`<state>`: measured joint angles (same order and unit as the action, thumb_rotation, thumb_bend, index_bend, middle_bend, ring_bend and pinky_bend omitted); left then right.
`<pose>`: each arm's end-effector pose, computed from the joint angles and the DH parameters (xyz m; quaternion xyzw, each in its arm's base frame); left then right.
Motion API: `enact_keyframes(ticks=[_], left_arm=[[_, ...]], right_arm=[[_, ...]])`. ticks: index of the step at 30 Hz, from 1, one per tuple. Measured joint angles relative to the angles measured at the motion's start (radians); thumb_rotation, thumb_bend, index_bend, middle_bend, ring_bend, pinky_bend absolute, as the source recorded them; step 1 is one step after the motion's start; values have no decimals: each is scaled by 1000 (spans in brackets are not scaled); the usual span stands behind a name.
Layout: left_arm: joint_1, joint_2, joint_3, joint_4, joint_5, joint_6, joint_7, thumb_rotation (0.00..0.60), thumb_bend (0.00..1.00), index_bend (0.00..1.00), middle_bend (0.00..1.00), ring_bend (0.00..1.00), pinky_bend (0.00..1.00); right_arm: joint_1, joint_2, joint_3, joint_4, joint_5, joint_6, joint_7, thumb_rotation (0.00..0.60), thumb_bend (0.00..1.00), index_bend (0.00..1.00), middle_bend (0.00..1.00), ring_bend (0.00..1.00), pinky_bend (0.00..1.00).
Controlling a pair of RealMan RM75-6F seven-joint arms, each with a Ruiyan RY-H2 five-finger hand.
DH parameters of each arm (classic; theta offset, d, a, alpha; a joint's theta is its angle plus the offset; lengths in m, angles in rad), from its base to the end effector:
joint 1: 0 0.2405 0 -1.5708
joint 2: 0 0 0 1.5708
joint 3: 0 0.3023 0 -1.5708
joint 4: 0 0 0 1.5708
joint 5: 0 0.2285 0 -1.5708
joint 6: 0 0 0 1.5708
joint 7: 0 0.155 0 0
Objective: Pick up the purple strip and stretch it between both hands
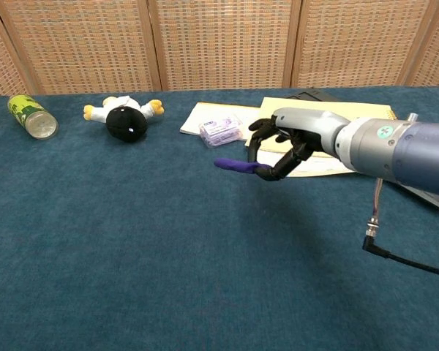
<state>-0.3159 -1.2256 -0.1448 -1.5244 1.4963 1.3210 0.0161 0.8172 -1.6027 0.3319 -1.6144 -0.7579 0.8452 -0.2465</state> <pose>-0.3112 0.2980 0.1234 -0.6459 -0.3413 -0.4339 0.5273 -0.1136 -0.3906 -0.0617 0.6460 -0.5758 0.4027 0.2983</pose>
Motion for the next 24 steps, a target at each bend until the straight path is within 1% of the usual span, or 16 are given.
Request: enact_keyframes(ticks=[6,8,11,15,19,22,24], left_arm=[[-110,-22,-19,17,44,-88,-21,600,0,223,0,0,0],[-163,-55,-35,38,61,-116,-13,600,0,279,0,0,0],[-238,-130,-56,87,73,-156,14,600,25,357,0,0,0],[-316,-227,-76,145,74,-200,56,600,76,422,0,0,0],[-373,-306,-93,190,64,-222,115,600,102,437,0,0,0],[-407,-352,-102,206,49,-234,144,600,123,453,0,0,0],[-419,-366,-102,208,40,-241,163,600,153,462,0,0,0]], right_arm=[[58,-8,68,-20,146,11,-5,600,597,638,81,0,0],[92,-16,93,-20,203,18,-11,600,597,639,81,0,0],[144,-31,109,-11,264,38,-32,600,598,639,81,0,0],[176,-47,108,8,289,69,-58,600,598,641,82,0,0],[191,-55,100,17,302,89,-73,600,598,641,81,0,0],[200,-58,91,22,305,106,-88,600,598,642,82,0,0],[206,-61,84,24,306,118,-97,600,598,643,82,0,0]])
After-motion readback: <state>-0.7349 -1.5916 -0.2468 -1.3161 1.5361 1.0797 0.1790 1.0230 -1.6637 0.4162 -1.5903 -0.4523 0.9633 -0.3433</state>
